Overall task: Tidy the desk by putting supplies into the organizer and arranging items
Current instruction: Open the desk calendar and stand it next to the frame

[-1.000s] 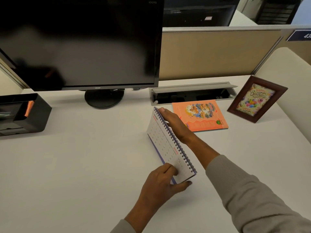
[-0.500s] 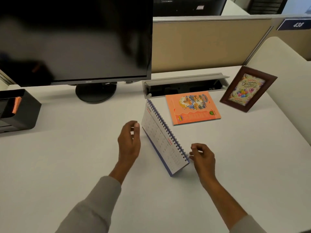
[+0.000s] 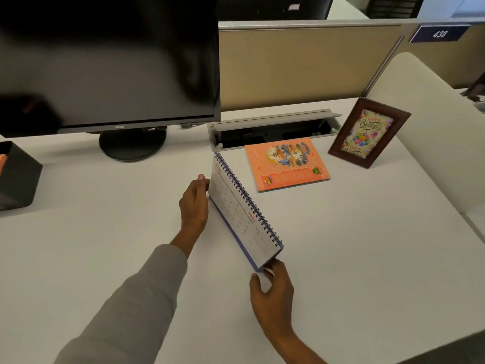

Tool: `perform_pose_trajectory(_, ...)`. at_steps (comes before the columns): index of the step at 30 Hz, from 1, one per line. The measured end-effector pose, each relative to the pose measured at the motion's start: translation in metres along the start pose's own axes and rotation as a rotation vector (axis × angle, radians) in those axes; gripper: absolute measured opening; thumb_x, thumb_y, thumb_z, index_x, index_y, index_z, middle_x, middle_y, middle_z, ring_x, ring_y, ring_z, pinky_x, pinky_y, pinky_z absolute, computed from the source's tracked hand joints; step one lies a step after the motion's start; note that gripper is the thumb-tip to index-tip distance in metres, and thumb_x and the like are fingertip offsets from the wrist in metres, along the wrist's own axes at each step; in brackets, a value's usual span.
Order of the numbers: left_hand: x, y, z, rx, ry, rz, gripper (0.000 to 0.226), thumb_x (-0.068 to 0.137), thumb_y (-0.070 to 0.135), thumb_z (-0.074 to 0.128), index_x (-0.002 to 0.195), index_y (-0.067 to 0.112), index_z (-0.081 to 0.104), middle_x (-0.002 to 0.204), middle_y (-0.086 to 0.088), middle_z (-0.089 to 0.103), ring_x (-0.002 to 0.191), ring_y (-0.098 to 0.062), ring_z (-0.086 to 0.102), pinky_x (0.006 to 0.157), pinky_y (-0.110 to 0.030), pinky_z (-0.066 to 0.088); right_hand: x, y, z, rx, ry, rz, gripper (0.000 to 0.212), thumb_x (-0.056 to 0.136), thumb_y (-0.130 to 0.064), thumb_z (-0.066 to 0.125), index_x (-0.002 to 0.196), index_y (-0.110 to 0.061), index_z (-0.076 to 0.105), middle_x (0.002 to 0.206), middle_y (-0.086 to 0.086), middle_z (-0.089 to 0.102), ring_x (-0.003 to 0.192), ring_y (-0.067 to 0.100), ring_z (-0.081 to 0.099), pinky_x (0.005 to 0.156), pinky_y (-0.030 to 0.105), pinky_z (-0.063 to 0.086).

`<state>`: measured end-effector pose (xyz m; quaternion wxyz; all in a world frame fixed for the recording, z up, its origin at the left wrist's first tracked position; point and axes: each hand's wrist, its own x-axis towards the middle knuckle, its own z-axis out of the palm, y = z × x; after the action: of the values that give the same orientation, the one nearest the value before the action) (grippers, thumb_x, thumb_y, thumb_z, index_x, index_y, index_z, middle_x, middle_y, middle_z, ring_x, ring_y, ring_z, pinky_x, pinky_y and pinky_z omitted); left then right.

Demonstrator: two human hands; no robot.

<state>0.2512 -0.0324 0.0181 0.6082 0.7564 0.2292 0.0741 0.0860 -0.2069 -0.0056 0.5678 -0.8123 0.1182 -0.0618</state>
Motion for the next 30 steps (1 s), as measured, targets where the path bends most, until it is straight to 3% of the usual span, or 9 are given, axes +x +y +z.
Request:
perform_pose_trajectory(5, 0.001, 0.005, -0.004, -0.029, -0.036, -0.007, 0.047, 0.106, 0.050, 0.034, 0.100, 0.018, 0.068, 0.100, 0.001, 0.069, 0.095, -0.018, 0.064, 0.081, -0.030, 0.049, 0.011, -0.007, 0.000, 0.017, -0.019, -0.080, 0.059, 0.092, 0.000, 0.063, 0.128, -0.044, 0.048, 0.124, -0.036, 0.055, 0.118, 0.001, 0.057, 0.093, 0.025, 0.053)
perform_pose_trajectory(9, 0.002, -0.002, -0.010, -0.073, -0.070, -0.041, 0.046, 0.100, 0.057, 0.038, 0.097, 0.025, 0.071, 0.099, 0.000, 0.072, 0.099, -0.026, 0.066, 0.087, -0.043, 0.057, 0.034, 0.005, -0.011, -0.062, -0.057, -0.180, 0.054, 0.094, 0.004, 0.056, 0.142, -0.019, 0.047, 0.138, -0.012, 0.054, 0.131, 0.011, 0.051, 0.099, 0.039, 0.054)
perform_pose_trajectory(11, -0.001, -0.003, -0.012, -0.118, -0.065, -0.065, 0.038, 0.099, 0.057, 0.039, 0.090, 0.038, 0.071, 0.099, 0.004, 0.072, 0.102, -0.026, 0.066, 0.092, -0.048, 0.057, 0.049, 0.008, -0.019, -0.065, -0.062, -0.190, 0.053, 0.093, 0.007, 0.054, 0.140, -0.018, 0.049, 0.134, -0.010, 0.056, 0.130, 0.012, 0.052, 0.098, 0.043, 0.055)
perform_pose_trajectory(13, -0.005, -0.002, -0.013, -0.154, -0.049, -0.081, 0.036, 0.102, 0.050, 0.039, 0.084, 0.043, 0.070, 0.097, 0.008, 0.073, 0.104, -0.026, 0.066, 0.094, -0.051, 0.054, 0.065, 0.002, -0.027, -0.035, -0.079, -0.173, 0.055, 0.092, 0.009, 0.054, 0.137, -0.024, 0.049, 0.130, -0.015, 0.057, 0.126, 0.009, 0.054, 0.095, 0.036, 0.056)
perform_pose_trajectory(17, -0.015, -0.003, -0.015, -0.232, -0.021, -0.114, 0.040, 0.106, 0.036, 0.040, 0.081, 0.037, 0.071, 0.091, 0.005, 0.074, 0.099, -0.025, 0.067, 0.094, -0.046, 0.054, 0.104, -0.012, -0.041, 0.017, -0.115, -0.098, 0.057, 0.090, 0.014, 0.053, 0.126, -0.030, 0.051, 0.118, -0.020, 0.061, 0.113, 0.004, 0.061, 0.086, 0.016, 0.055)
perform_pose_trajectory(21, -0.026, -0.003, -0.014, -0.278, -0.011, -0.121, 0.039, 0.106, 0.028, 0.042, 0.082, 0.029, 0.073, 0.091, 0.002, 0.075, 0.089, -0.015, 0.067, 0.087, -0.035, 0.055, 0.141, -0.018, -0.050, 0.025, -0.176, -0.060, 0.048, 0.093, 0.011, 0.052, 0.131, -0.017, 0.054, 0.119, -0.007, 0.064, 0.112, 0.007, 0.061, 0.083, 0.011, 0.053)
perform_pose_trajectory(24, -0.030, -0.006, -0.013, -0.283, -0.022, -0.104, 0.035, 0.106, 0.027, 0.041, 0.093, 0.018, 0.072, 0.095, -0.002, 0.075, 0.090, -0.015, 0.068, 0.081, -0.029, 0.055, 0.158, -0.018, -0.052, 0.007, -0.208, -0.028, 0.047, 0.093, 0.008, 0.054, 0.132, -0.020, 0.054, 0.119, -0.010, 0.064, 0.110, 0.011, 0.062, 0.086, 0.015, 0.055)
perform_pose_trajectory(27, -0.031, -0.010, -0.011, -0.267, -0.011, -0.090, 0.035, 0.107, 0.026, 0.040, 0.093, 0.025, 0.071, 0.094, 0.003, 0.075, 0.093, -0.017, 0.069, 0.079, -0.025, 0.057, 0.168, -0.016, -0.052, -0.008, -0.239, -0.003, 0.048, 0.094, 0.005, 0.056, 0.131, -0.025, 0.053, 0.115, -0.014, 0.063, 0.105, 0.007, 0.063, 0.089, 0.020, 0.055)
perform_pose_trajectory(30, -0.030, -0.009, -0.009, -0.268, -0.021, -0.107, 0.037, 0.108, 0.028, 0.037, 0.091, 0.032, 0.070, 0.093, 0.004, 0.074, 0.090, -0.013, 0.069, 0.076, -0.021, 0.057, 0.173, -0.016, -0.052, 0.002, -0.263, 0.015, 0.050, 0.094, 0.004, 0.057, 0.134, -0.026, 0.051, 0.119, -0.006, 0.064, 0.106, 0.013, 0.063, 0.080, 0.013, 0.054)
